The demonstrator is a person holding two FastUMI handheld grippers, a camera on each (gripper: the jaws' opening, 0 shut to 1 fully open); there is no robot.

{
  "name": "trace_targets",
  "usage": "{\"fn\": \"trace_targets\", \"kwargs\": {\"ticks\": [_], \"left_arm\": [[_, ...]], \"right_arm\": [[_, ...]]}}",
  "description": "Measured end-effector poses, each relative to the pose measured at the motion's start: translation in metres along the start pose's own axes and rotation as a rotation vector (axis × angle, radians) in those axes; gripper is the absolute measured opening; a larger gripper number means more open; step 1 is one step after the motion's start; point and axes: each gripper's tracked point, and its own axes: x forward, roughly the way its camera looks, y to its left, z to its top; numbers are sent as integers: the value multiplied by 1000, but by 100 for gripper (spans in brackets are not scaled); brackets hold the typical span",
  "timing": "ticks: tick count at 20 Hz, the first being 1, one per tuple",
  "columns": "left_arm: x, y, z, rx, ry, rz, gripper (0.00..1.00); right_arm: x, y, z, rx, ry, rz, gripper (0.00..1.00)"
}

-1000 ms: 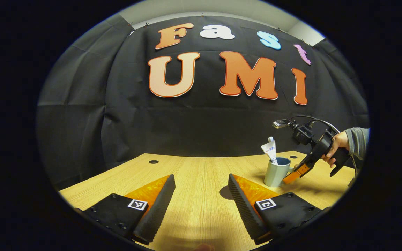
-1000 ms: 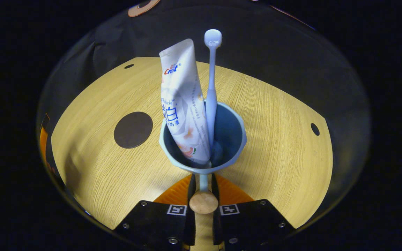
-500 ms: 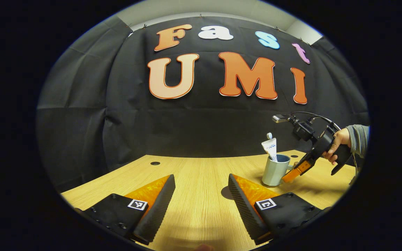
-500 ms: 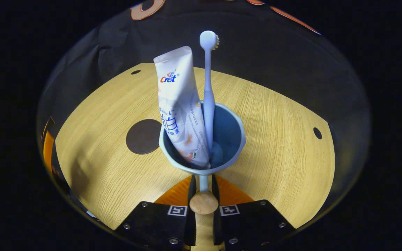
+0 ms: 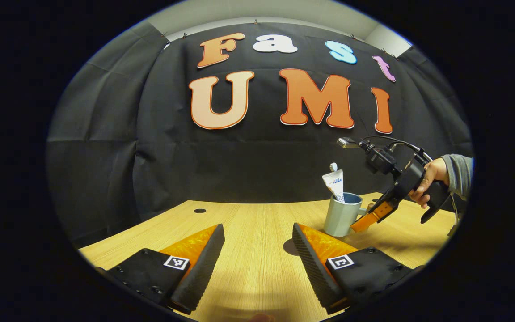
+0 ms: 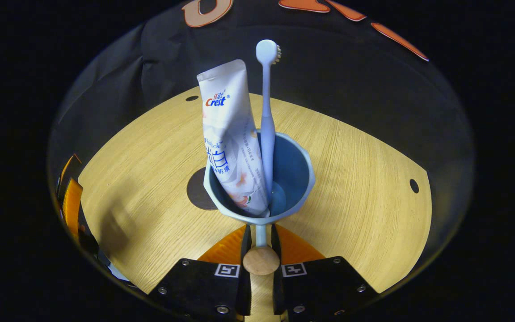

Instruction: Put the toothbrush and toothpaste on the desktop into the cup, then pick up the cup and place it on the coaster on the desktop.

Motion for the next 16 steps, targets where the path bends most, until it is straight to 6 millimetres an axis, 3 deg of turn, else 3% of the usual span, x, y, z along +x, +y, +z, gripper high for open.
{"fn": "trace_targets", "kwargs": {"ticks": [12,16], "left_arm": [[-4,6,-12,-24,13,2,97],[-6,17,-17,-21,15,18,97]], "right_arm": [[0,0,2,-46,-13,42,19],[0,-2,2,-67,7,46,19]]}}
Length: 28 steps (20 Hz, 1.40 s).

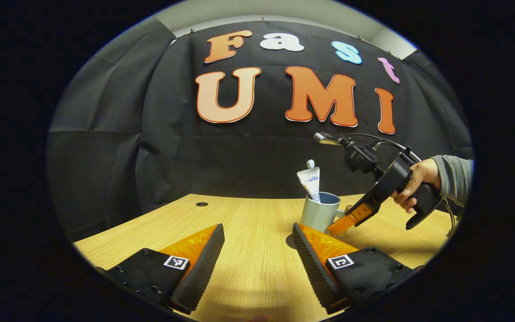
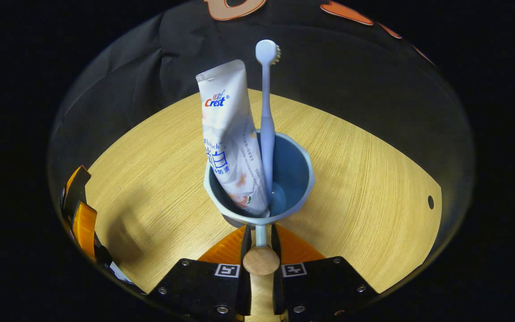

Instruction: Put the toothbrush and toothpaste on the desktop into the cup, then pick up the cup and place it on the coaster on the desktop.

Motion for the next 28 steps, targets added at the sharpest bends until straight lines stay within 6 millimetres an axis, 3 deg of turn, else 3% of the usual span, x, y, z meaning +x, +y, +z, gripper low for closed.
{"fn": "trace_targets", "kwargs": {"ticks": [14,18,19,20,24,25,26,28], "left_arm": [[2,6,-14,17,34,24,97],[7,3,-23,12,60,29,97],[7,3,-27,19,69,33,97],[7,3,-30,25,78,36,97],[8,-1,-32,27,89,33,97],[9,-2,-31,29,89,35,97],[8,-3,-31,32,89,36,97],[9,-4,-27,33,83,37,97]], "right_arm": [[-2,0,-1,-1,50,-1,20],[-7,5,-4,26,4,27,25],[-9,7,-4,43,-11,45,31],[-11,7,-1,55,-19,56,28],[-25,10,6,49,-64,75,34],[-30,11,7,52,-83,82,37],[-35,13,10,53,-105,88,48],[-49,14,18,48,-166,96,48]]}}
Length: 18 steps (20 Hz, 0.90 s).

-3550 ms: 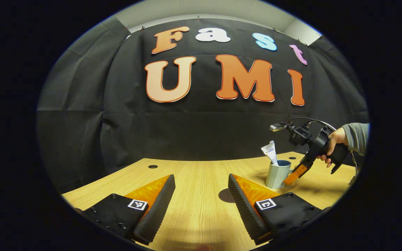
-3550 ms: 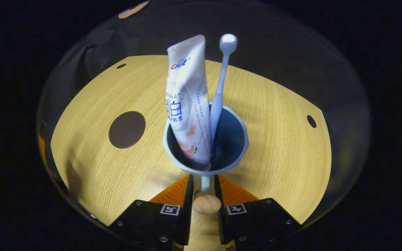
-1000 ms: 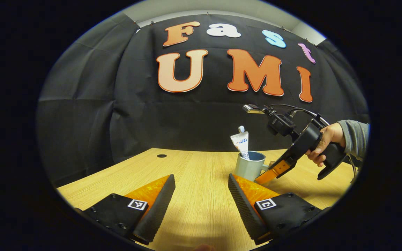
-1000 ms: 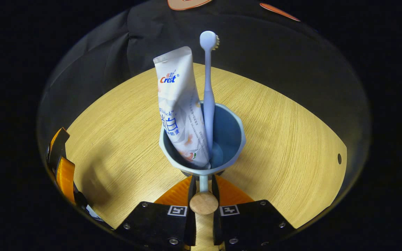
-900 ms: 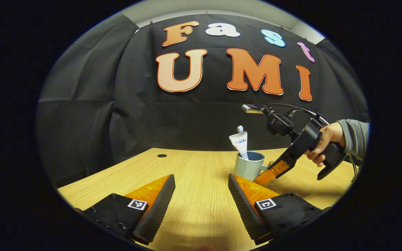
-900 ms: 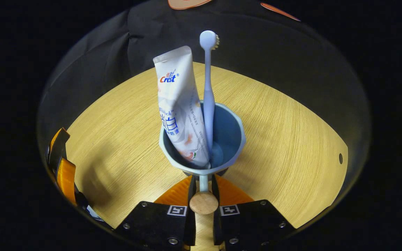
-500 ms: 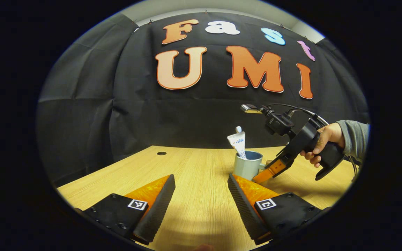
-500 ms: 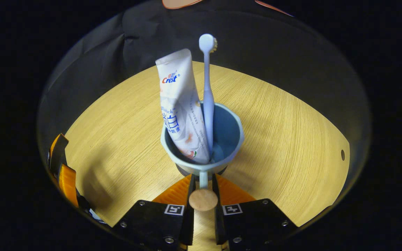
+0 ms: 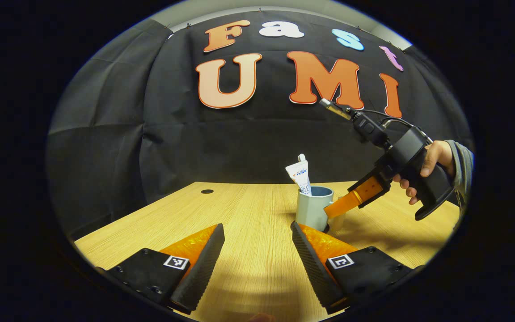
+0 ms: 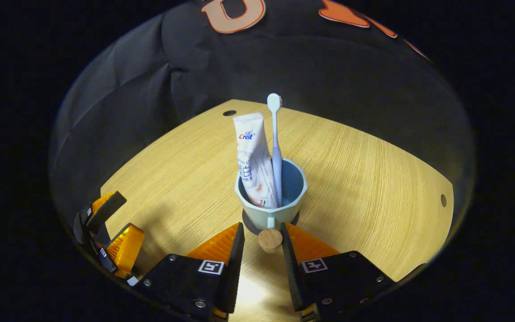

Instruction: Put the toothbrush and toothpaste on the desktop into the cup, then pick up the cup and place it on the coaster on the desktop.

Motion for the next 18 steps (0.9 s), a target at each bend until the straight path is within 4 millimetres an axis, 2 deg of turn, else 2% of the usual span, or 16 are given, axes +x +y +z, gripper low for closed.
{"fn": "trace_targets", "kwargs": {"ticks": [1,2,3,8,12,16,18], "left_arm": [[0,1,2,1,-5,1,97],[-1,0,3,5,-11,3,97],[-1,0,6,9,-14,5,97],[0,-6,25,20,-52,5,97],[-1,-15,45,50,-92,-2,97],[-1,-32,64,54,-142,-23,97],[-1,-42,73,26,-165,-39,98]], "right_arm": [[-7,1,4,-5,-34,6,47],[-13,3,8,-7,-66,12,55],[-20,4,11,-12,-93,16,59],[-50,1,17,-17,-205,26,61],[-76,-15,24,-57,-342,-19,61],[-98,-30,17,-67,-438,-76,61],[-112,-45,14,-60,-486,-127,61]]}}
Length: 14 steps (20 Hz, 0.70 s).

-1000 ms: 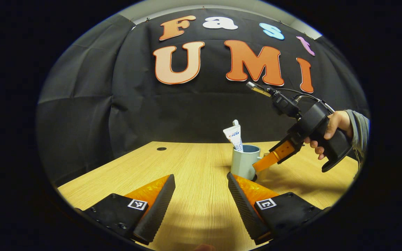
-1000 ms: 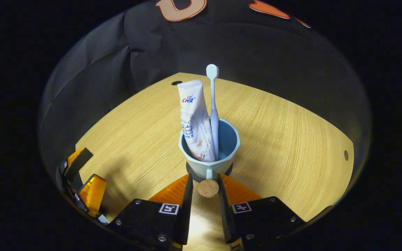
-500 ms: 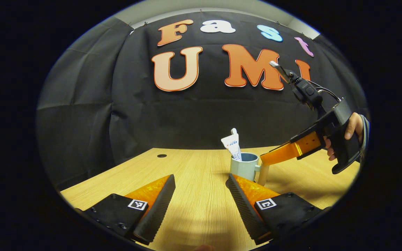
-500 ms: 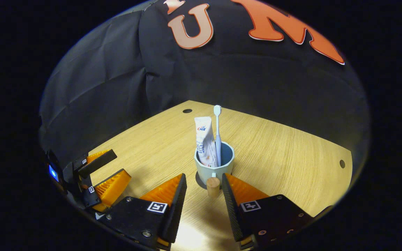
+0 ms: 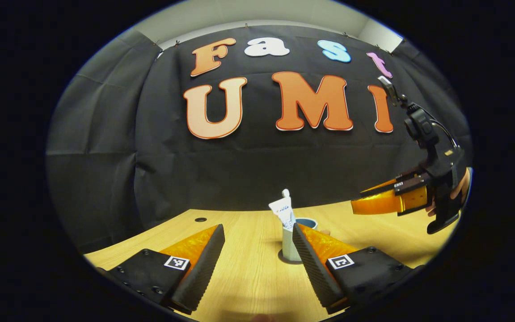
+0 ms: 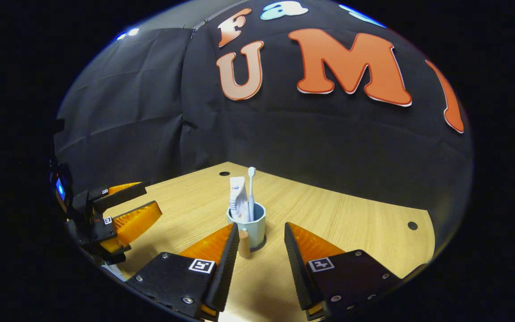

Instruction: Put the toothbrush and toothpaste on the desktop into the cup, then pick up the cup and place it on the coaster on the desktop.

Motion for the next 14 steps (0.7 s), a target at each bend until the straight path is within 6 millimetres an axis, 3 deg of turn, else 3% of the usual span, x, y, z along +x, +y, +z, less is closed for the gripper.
{"fn": "trace_targets", "kwargs": {"ticks": [5,7,10,14], "left_arm": [[3,-23,18,-22,-50,-26,96],[6,-37,18,-28,-46,-49,96],[8,-50,19,-29,-38,-56,98],[7,-59,26,-50,-57,-53,98]], "right_arm": [[-37,-37,5,-42,-116,-123,73],[-46,-51,-5,-52,-117,-162,78],[-59,-68,-16,-37,-137,-208,80],[-81,-96,-12,-11,-197,-292,81]]}}
